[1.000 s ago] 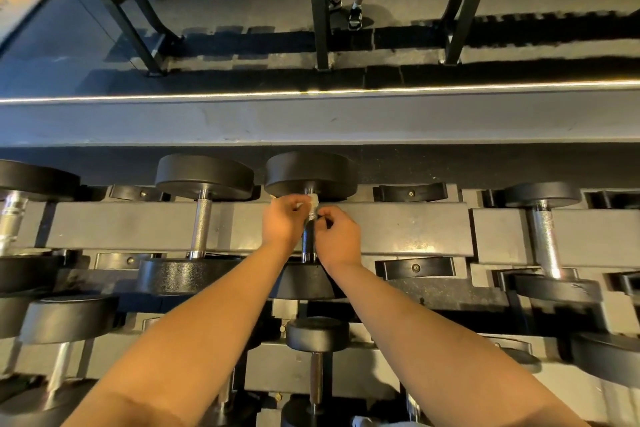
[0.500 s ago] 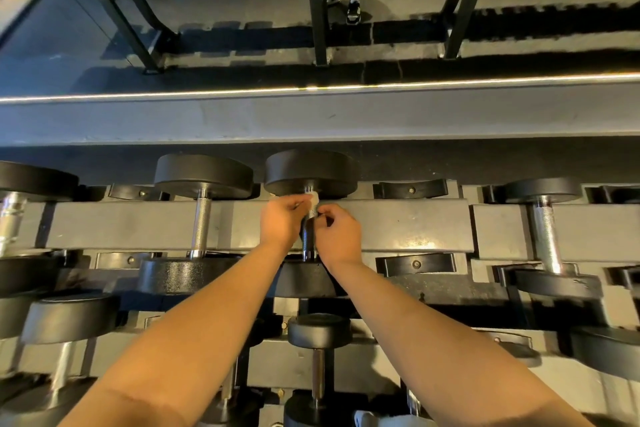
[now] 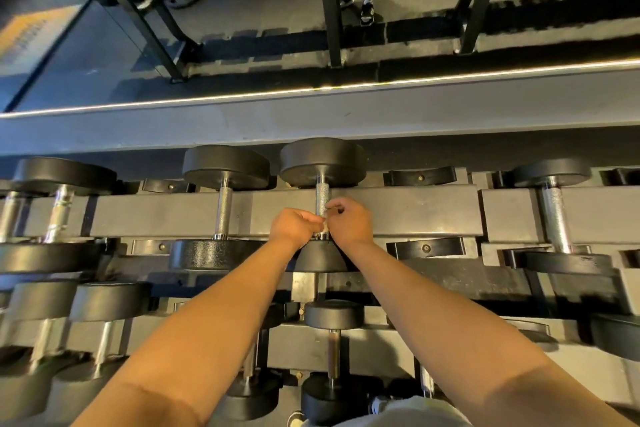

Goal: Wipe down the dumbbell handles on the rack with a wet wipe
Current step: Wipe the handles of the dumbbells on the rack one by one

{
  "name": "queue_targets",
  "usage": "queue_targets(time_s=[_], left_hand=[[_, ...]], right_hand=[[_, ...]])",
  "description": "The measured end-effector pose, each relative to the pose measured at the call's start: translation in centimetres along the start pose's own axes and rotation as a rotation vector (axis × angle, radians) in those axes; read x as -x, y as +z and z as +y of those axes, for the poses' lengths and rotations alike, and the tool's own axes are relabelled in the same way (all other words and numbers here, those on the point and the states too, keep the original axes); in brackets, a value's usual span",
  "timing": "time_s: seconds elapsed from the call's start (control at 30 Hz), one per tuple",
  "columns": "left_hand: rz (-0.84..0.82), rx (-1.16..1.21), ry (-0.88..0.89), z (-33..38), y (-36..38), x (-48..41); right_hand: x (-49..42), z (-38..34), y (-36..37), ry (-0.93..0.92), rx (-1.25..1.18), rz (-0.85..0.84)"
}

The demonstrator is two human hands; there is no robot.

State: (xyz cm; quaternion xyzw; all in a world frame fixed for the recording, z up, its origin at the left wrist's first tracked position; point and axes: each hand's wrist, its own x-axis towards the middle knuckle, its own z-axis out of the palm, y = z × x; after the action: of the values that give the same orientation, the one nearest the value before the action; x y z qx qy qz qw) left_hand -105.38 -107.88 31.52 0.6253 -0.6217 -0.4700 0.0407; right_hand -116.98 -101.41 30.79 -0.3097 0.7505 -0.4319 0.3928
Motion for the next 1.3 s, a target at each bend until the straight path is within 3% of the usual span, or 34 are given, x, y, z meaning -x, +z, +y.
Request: queue_targets(time_s=[0.1, 0.2, 0.33, 0.47, 0.63, 0.8, 0.97, 1.3], left_hand=[[0.030, -0.018, 0.014, 0.2, 0.1, 0.9], [0.067, 0.090, 0.146, -0.2, 0.2, 1.6], [0.040, 0.038, 0.273, -0.4, -0.1, 2.1], [0.004, 0.084, 0.269, -0.4, -0.7, 2.0], [0.137, 0.124, 0.166, 0.2, 0.2, 1.5], [0.121, 0.099, 0.140, 0.6, 0.5, 1.7], [0.147, 0.103, 0.138, 0.7, 0.4, 2.1], [0.157, 0.099, 0.129, 1.3, 0.2, 2.7]], right_hand=[[1.1, 0.7, -0.7, 0.024, 0.001, -0.033], [2.0, 0.9, -0.9, 0.038, -0.092, -0.063], [1.0, -0.7, -0.9, -0.025, -0.123, -0.127], [-1.0, -0.8, 0.3, -0.019, -0.065, -0.048], [-2.7, -0.4, -0.1, -0.097, -0.100, 0.160], [-4.2, -0.9, 0.5, -0.168, 0.114, -0.033], [-3.8, 0.4, 0.0, -0.169, 0.190, -0.090], [-4.5, -0.6, 0.2, -0.190, 0.202, -0.037]])
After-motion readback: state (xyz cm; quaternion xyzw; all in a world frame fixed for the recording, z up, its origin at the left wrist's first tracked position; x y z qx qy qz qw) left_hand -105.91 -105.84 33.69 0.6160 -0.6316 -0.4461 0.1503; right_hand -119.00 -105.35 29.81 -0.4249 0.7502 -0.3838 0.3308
